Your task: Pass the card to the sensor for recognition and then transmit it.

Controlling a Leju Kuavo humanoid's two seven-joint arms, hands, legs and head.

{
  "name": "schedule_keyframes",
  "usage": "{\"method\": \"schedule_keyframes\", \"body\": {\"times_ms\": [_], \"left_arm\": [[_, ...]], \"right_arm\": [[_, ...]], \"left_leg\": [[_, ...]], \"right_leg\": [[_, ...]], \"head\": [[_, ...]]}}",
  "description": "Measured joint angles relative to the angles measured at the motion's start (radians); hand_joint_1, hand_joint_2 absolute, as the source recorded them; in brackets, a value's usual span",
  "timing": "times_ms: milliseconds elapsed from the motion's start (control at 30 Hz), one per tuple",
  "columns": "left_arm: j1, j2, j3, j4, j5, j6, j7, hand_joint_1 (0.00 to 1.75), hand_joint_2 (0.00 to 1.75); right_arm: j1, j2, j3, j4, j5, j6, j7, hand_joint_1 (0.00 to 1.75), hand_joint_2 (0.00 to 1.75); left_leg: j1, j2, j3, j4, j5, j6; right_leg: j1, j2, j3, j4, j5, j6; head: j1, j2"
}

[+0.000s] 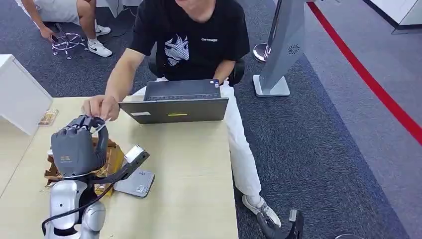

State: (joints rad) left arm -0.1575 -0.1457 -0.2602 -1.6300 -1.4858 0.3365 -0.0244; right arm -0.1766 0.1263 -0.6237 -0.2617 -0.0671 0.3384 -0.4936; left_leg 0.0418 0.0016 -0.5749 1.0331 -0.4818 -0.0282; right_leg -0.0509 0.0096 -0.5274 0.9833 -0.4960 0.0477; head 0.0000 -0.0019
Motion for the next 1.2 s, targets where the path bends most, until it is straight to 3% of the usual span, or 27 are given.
{"method": "schedule_keyframes", "body": {"times_ms": [233,367,633,900,1200], "left_arm": [[0.000,0.000,-0.006,0.000,0.010,0.016,-0.001,1.75,1.75],[0.011,0.000,-0.007,-0.011,0.045,0.047,-0.031,1.75,1.75],[0.132,0.000,-0.007,-0.069,0.185,0.113,-0.167,1.75,1.75],[0.243,-0.010,0.003,-0.057,0.273,0.138,-0.261,1.75,1.75],[0.265,-0.035,0.066,0.031,0.240,0.130,-0.260,1.75,1.75]], "right_arm": [[0.000,0.000,-0.005,0.000,0.000,0.000,-0.001,0.00,1.75],[0.001,0.000,-0.008,0.000,0.000,0.001,-0.003,0.00,1.75],[0.010,0.001,-0.032,0.000,-0.021,0.027,-0.019,0.00,1.75],[0.032,0.002,-0.060,0.000,-0.022,0.049,-0.050,0.00,1.75],[0.041,0.004,-0.077,0.000,-0.003,0.038,-0.055,0.00,1.75]], "left_leg": [[0.000,0.000,0.000,0.000,0.000,0.000],[0.000,0.000,0.000,0.000,0.000,0.000],[0.000,0.000,0.000,0.000,0.000,0.000],[0.000,0.000,0.000,0.000,0.000,0.000],[0.000,0.000,0.000,0.000,0.000,0.000]], "right_leg": [[0.000,0.000,0.000,0.000,0.000,0.000],[0.000,0.000,0.000,0.000,0.000,0.000],[0.000,0.000,0.000,0.000,0.000,0.000],[0.000,0.000,0.000,0.000,0.000,0.000],[0.000,0.000,0.000,0.000,0.000,0.000]], "head": [[0.000,0.000],[0.000,0.000],[0.000,0.000],[0.000,0.000],[0.000,0.000]]}}
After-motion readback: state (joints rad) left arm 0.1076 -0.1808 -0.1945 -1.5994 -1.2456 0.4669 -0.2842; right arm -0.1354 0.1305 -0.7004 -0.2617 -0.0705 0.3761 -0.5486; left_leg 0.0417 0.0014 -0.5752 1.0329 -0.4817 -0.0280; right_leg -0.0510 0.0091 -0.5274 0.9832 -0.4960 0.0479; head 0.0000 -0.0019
